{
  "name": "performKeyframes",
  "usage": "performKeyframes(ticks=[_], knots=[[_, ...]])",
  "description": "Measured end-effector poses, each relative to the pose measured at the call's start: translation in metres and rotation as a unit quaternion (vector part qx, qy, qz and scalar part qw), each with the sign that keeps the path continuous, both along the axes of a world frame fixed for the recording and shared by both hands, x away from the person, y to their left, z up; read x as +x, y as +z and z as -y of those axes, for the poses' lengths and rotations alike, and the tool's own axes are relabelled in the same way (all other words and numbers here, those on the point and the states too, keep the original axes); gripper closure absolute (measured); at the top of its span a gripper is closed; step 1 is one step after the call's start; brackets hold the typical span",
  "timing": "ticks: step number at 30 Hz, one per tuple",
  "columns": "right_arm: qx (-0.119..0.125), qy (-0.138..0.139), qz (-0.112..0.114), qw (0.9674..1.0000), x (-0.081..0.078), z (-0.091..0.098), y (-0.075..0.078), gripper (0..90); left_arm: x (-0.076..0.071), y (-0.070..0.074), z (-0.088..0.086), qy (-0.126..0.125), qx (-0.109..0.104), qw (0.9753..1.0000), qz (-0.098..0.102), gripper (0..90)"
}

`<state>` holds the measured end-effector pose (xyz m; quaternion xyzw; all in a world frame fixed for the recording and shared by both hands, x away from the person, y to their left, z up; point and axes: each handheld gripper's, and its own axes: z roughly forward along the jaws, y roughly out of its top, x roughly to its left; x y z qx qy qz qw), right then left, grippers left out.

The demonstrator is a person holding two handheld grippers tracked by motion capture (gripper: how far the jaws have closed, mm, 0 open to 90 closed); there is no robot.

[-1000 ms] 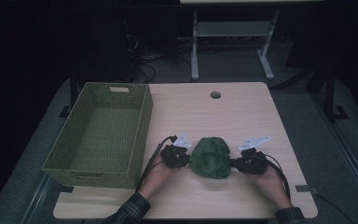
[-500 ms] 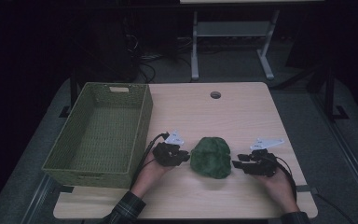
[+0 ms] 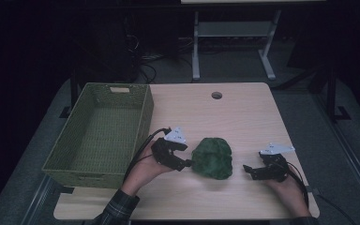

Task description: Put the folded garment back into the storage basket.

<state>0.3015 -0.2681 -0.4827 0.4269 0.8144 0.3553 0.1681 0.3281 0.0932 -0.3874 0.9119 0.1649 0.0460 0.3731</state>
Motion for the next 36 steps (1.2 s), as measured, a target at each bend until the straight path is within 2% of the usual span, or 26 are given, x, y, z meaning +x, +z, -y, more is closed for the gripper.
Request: performKeyframes(ticks=[2, 6, 9, 13, 15, 17, 19, 24, 26, 32, 34, 36], knots=[[0.000, 0.000, 0.001, 1.0000, 0.000, 0.000, 0.000, 11.8, 0.003, 0.001, 0.006, -0.017, 0.005, 0.9998, -0.001, 29.8], [0.000, 0.000, 0.000, 1.0000, 0.000, 0.000, 0.000, 11.8, 0.007, 0.000, 0.019, -0.049, 0.043, 0.9978, 0.010, 21.5], [0.000, -0.002, 0.000, 1.0000, 0.000, 0.000, 0.000, 11.9, 0.011, -0.002, 0.030, -0.064, 0.060, 0.9960, 0.015, 16.9], [0.000, -0.001, 0.000, 1.0000, 0.000, 0.000, 0.000, 12.0, 0.017, -0.007, 0.044, -0.076, 0.073, 0.9944, 0.008, 14.0], [0.000, -0.002, 0.001, 1.0000, 0.000, 0.000, 0.000, 12.4, 0.020, -0.011, 0.049, -0.089, 0.089, 0.9920, 0.012, 13.6], [0.000, -0.004, 0.001, 1.0000, 0.000, 0.000, 0.000, 13.5, 0.022, -0.016, 0.054, -0.099, 0.101, 0.9900, 0.006, 13.6], [0.000, -0.005, 0.001, 1.0000, 0.000, 0.000, 0.000, 13.6, 0.024, -0.021, 0.059, -0.104, 0.102, 0.9893, 0.001, 13.3], [0.000, -0.006, 0.001, 1.0000, 0.000, 0.000, 0.000, 13.7, 0.030, -0.037, 0.067, -0.114, 0.129, 0.9850, -0.006, 13.0], [0.001, -0.006, 0.001, 1.0000, -0.001, 0.000, 0.000, 14.0, 0.031, -0.043, 0.069, -0.114, 0.134, 0.9844, -0.007, 12.8], [0.000, -0.006, 0.002, 1.0000, -0.001, 0.001, 0.000, 14.1, 0.032, -0.053, 0.072, -0.109, 0.131, 0.9854, -0.005, 12.8], [0.000, -0.007, 0.002, 1.0000, -0.001, 0.001, 0.000, 14.2, 0.031, -0.058, 0.074, -0.106, 0.141, 0.9843, 0.001, 12.6], [0.000, -0.007, 0.002, 1.0000, -0.001, 0.001, 0.000, 14.3, 0.030, -0.062, 0.078, -0.109, 0.154, 0.9821, 0.009, 12.4]])
